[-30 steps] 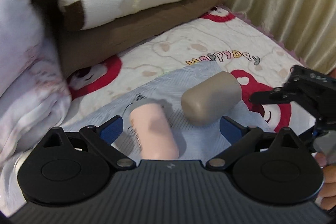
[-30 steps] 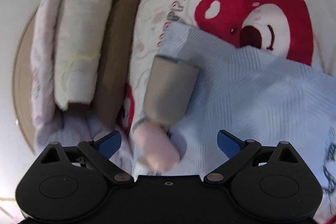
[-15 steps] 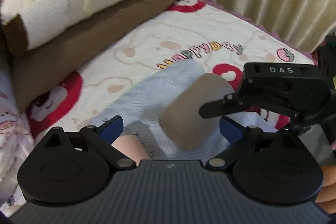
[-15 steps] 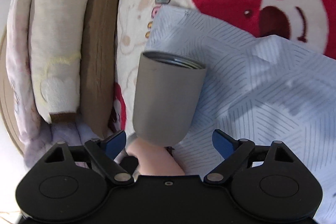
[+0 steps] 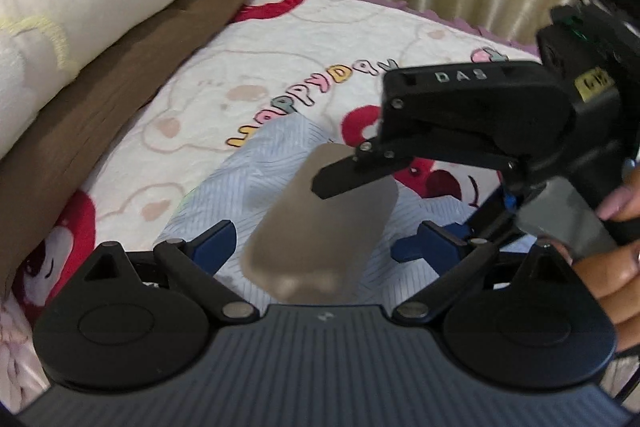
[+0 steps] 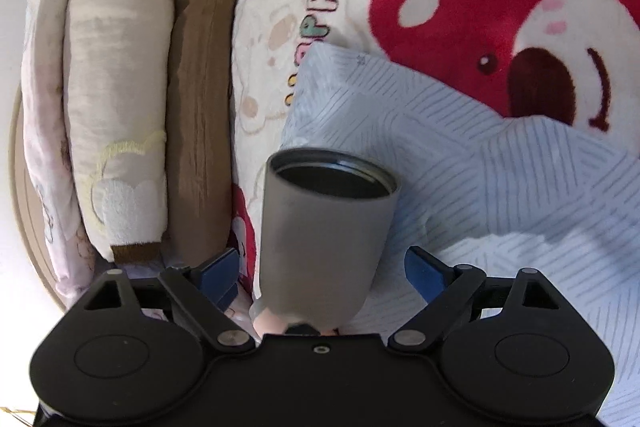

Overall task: Flip cup upright
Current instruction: 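Close the right gripper around the grey tumbler's body, then lift the grey tumbler with the right gripper and rotate it open end up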

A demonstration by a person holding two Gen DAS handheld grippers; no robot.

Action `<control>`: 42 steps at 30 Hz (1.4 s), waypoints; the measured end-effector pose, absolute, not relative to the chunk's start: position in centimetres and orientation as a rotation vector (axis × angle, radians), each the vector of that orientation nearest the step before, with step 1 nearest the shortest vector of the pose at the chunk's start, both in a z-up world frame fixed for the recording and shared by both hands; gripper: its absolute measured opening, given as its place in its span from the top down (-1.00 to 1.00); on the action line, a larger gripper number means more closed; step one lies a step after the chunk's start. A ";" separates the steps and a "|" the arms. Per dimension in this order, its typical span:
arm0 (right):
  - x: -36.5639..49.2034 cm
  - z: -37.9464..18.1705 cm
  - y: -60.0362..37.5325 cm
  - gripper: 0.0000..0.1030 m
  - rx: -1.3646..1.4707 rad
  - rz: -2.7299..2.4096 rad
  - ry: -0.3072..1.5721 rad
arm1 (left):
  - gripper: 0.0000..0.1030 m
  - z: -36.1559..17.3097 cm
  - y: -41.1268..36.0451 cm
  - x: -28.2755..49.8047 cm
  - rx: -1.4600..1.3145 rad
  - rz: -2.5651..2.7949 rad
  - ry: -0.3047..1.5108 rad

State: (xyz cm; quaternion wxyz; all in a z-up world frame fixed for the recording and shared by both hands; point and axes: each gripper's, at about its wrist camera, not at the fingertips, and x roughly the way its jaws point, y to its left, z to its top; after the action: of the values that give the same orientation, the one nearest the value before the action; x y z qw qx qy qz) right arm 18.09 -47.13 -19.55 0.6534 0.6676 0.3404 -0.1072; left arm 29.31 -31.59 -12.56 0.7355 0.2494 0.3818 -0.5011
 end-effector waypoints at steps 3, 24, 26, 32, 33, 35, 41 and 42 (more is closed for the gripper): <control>18.3 -20.0 -47.4 -0.80 1.540 -0.196 0.791 | -0.90 -13.1 -32.3 29.6 0.568 -1.112 0.864; 19.5 -21.0 -47.4 -0.80 1.503 -0.203 0.812 | -0.46 -13.4 -32.0 30.5 0.529 -1.141 0.940; 19.7 -20.6 -47.3 -0.76 1.468 -0.208 0.813 | -0.46 -13.4 -32.3 30.3 0.548 -1.135 0.942; 20.0 -19.9 -46.5 -0.67 1.385 -0.238 0.789 | -0.50 -14.7 -33.1 30.2 0.585 -1.060 0.940; 20.2 -19.8 -46.4 -0.66 1.368 -0.234 0.789 | -0.50 -14.7 -33.1 30.2 0.578 -1.053 0.941; 20.3 -19.8 -46.3 -0.66 1.358 -0.233 0.780 | -0.47 -14.7 -32.9 30.2 0.557 -1.048 0.940; 20.4 -19.1 -45.8 -0.63 1.250 -0.192 0.798 | -0.39 -14.6 -31.7 28.6 0.545 -1.041 0.965; 20.4 -18.9 -45.6 -0.62 1.223 -0.188 0.808 | -0.39 -14.6 -31.6 28.1 0.553 -1.040 0.963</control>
State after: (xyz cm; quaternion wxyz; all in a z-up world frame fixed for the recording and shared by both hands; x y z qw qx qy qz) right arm 20.45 -45.55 -18.91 0.7390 0.5575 0.3684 -0.0858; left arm 28.10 -31.63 -14.63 0.7243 0.2504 0.4364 -0.4713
